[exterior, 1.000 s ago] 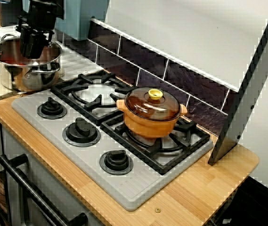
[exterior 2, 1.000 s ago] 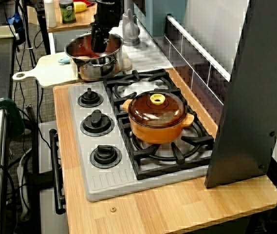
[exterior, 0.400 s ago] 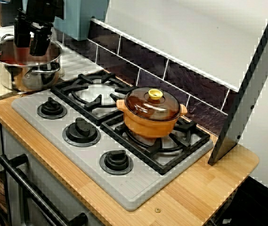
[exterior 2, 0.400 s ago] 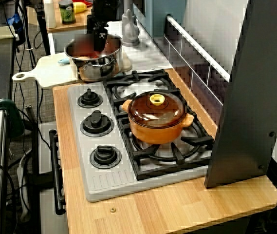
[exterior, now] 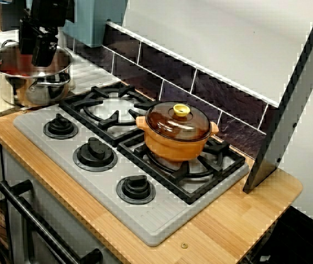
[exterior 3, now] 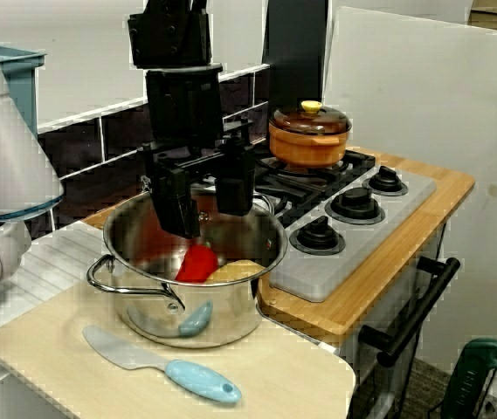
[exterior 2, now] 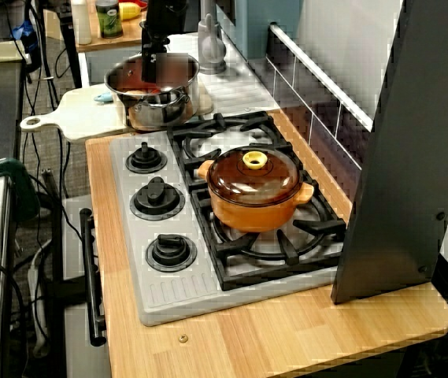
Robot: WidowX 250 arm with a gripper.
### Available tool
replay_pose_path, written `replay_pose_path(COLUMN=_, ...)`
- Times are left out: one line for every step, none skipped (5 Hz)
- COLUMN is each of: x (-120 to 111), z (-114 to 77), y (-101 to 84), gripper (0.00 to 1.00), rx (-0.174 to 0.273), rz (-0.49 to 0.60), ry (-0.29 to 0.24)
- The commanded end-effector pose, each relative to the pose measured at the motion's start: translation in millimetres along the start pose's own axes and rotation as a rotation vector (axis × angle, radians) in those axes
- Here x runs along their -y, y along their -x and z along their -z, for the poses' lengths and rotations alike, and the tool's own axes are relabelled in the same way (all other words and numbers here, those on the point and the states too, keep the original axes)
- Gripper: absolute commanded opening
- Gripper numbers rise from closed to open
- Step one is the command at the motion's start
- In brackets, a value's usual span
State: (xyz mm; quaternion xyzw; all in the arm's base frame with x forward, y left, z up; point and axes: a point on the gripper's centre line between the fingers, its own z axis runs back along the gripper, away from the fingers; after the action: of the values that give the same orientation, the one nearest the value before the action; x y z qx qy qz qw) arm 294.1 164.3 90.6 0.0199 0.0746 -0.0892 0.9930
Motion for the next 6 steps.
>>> replay_pose_path(x=-7, z=-21.7, y=1.1, gripper=1.0, rx=0.056, rz=0.186, ry=-0.089)
replay_pose_path(x=-10, z=-20.3, y=3.4, gripper=1.0, rx=0.072, rz=0.237, ry=-0.083)
replay_pose_path(x=-14, z=-15.0, y=4.9, gripper=1.0, rx=0.083, rz=0.269, ry=-0.079)
replay_pose_path(x=-15, z=-11.1, y=6.5, gripper=1.0, rx=0.096, rz=0.294, ry=-0.068)
replay_pose_path(x=-14, z=-6.2, y=8.7, gripper=1.0, rx=0.102, rz=0.312, ry=-0.066)
replay_pose_path(x=-11, z=-2.7, y=11.3, gripper=1.0, rx=0.123, rz=0.344, ry=-0.061)
